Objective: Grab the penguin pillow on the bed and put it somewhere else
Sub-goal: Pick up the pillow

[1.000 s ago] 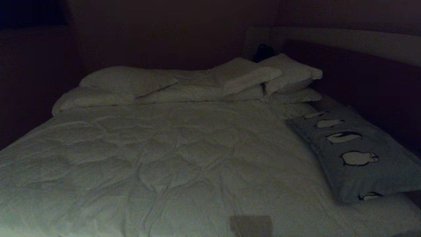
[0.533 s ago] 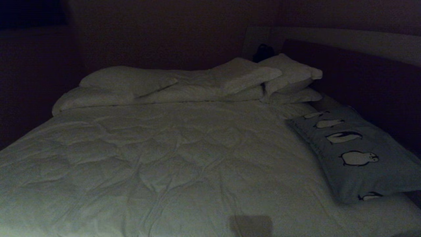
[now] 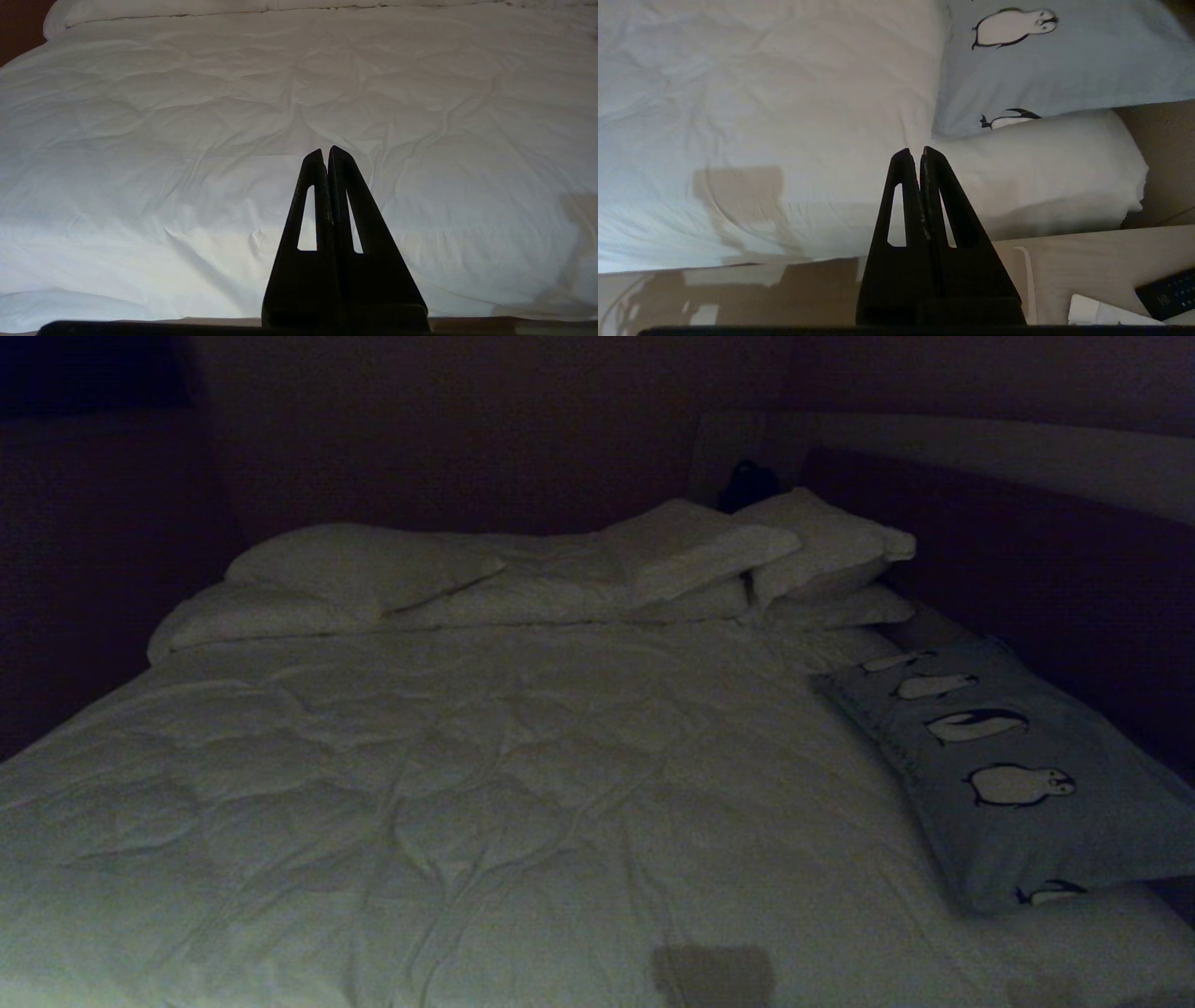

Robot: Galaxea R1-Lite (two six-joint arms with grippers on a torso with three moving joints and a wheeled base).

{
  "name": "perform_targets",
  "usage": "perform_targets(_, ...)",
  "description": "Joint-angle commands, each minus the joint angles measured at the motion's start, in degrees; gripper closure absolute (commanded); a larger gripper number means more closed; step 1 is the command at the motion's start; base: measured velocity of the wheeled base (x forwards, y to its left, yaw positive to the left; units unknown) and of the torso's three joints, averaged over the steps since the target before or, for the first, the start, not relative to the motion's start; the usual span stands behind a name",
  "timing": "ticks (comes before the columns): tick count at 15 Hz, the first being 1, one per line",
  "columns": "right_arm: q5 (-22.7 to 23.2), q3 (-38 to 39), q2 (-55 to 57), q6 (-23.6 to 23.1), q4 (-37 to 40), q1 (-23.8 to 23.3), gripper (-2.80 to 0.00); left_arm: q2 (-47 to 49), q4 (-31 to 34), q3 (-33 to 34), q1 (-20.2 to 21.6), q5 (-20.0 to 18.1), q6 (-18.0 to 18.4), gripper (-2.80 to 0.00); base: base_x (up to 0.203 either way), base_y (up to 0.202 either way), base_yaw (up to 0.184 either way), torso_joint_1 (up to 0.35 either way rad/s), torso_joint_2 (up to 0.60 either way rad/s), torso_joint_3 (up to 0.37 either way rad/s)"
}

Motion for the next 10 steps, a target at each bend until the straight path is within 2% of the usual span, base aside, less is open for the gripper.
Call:
perform_targets(1, -0.03, -2.41, 13.06, 0.97, -13.95, 0.02, 0.00, 0.00, -0.01, 0.00, 0.01, 0.02, -0.01, 0.00, 0.000, 0.000, 0.000, 0.000, 0.00, 0.000)
perform_targets(4, 0.02, -9.31, 23.01, 4.16, -17.11, 0.02, 0.00, 0.00, -0.01, 0.00, 0.01, 0.02, -0.01, 0.00, 0.000, 0.000, 0.000, 0.000, 0.00, 0.000)
perform_targets(10, 0.12, -22.89, 40.44, 8.12, -17.87, -0.50, 0.00, 0.00, -0.01, 0.00, 0.01, 0.02, -0.01, 0.00, 0.000, 0.000, 0.000, 0.000, 0.00, 0.000)
